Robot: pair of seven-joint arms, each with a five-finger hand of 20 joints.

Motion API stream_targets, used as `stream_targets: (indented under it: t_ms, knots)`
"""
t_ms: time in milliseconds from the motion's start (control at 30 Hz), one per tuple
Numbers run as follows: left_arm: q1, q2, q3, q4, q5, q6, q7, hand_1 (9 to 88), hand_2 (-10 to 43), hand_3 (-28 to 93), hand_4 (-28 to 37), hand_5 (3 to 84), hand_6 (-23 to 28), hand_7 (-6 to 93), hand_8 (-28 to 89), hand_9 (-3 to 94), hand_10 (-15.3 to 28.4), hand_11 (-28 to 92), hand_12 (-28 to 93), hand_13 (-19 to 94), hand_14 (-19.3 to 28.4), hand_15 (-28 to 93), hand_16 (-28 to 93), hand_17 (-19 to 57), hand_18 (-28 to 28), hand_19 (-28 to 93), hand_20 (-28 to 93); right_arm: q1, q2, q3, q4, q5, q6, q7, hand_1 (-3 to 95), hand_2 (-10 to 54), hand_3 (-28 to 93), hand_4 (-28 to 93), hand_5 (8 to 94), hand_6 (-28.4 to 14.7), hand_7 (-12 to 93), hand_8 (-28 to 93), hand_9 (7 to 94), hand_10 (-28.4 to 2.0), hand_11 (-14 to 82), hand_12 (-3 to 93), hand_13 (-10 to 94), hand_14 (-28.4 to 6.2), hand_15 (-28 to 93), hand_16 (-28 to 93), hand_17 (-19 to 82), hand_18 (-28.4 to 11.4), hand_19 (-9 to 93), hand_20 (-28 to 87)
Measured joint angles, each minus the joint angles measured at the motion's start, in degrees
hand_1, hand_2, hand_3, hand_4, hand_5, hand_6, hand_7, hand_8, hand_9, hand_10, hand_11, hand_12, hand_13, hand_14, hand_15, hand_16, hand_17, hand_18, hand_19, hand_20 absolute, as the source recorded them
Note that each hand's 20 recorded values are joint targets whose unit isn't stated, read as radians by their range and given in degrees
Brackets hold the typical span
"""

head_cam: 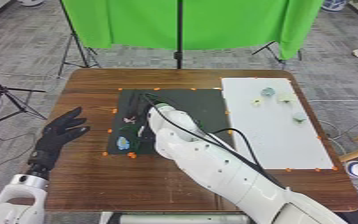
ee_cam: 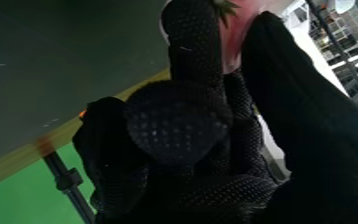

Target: Arrange flowers

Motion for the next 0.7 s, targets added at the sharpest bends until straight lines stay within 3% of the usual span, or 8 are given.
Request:
stream_targets:
  t_ms: [133, 233, 333, 533, 700]
  knots:
    - [0.0, 0.06, 0.00, -0.06, 1.73, 0.47, -0.44, 51.7, 0.9, 32, -7.5, 31.8, 4.0, 15.2, -10, 38.0, 8.1, 24, 10, 43, 12.5, 19, 2, 13.2, 12.4, 14, 26, -0.1, 0.0, 0.0, 0.0, 0.0, -0.1, 0.0, 48.9, -9.5, 63, -14, 72.5, -1.5, 16, 8, 85.8, -14.0, 17.3, 21.4, 94, -2.3, 53, 35, 64, -12.9, 93, 50]
    - [0.0, 0.18, 0.44, -0.29, 1.92, 2.55, -1.00, 48.8, 2.2, 33, -8.5, 32.6, 4.6, 14.5, -9, 38.3, 8.8, 24, 9, 43, 13.2, 20, 2, 13.0, 12.5, 15, 27, -0.1, 0.0, 0.0, 0.0, 0.0, -0.1, 0.0, 48.3, -9.5, 63, -14, 72.2, -1.3, 16, 8, 85.5, -14.0, 17.4, 20.6, 94, -2.3, 53, 35, 64, -12.8, 93, 49]
    - [0.0, 0.23, 0.83, -0.41, 0.25, 4.53, -1.01, 44.0, 4.1, 37, -12.2, 33.1, 4.9, 13.6, -9, 38.4, 9.1, 24, 9, 42, 13.5, 21, 1, 12.8, 12.6, 16, 26, -0.1, 0.1, 0.0, 0.0, -0.1, -0.1, 0.0, 46.9, -9.5, 64, -14, 70.7, -0.8, 16, 6, 85.1, -14.1, 16.8, 19.5, 94, -2.3, 53, 35, 64, -12.9, 93, 49]
    - [0.0, 0.23, 1.08, -0.46, -2.99, 4.97, -0.87, 31.5, 12.3, 49, -24.0, 34.5, 5.4, 11.9, -8, 39.5, 10.7, 23, 9, 42, 15.1, 21, 1, 12.2, 13.2, 17, 25, -0.1, 0.1, 0.0, 0.0, -0.3, -0.2, -0.1, 43.8, -9.5, 67, -15, 68.4, 0.0, 16, 1, 83.9, -14.5, 15.6, 18.2, 94, -2.3, 52, 35, 65, -12.9, 93, 49]
    - [0.1, 0.24, 1.38, -0.55, -4.56, 5.82, -0.77, 28.7, 12.7, 53, -26.0, 35.2, 5.6, 11.5, -8, 39.7, 11.3, 23, 9, 42, 15.4, 22, 0, 11.9, 13.4, 17, 25, 0.1, 0.3, 0.0, -0.1, -1.1, -0.9, -0.2, 40.6, -9.5, 70, -15, 66.3, 0.8, 17, -9, 82.2, -14.9, 15.3, 17.9, 94, -2.5, 52, 34, 65, -12.9, 93, 49]
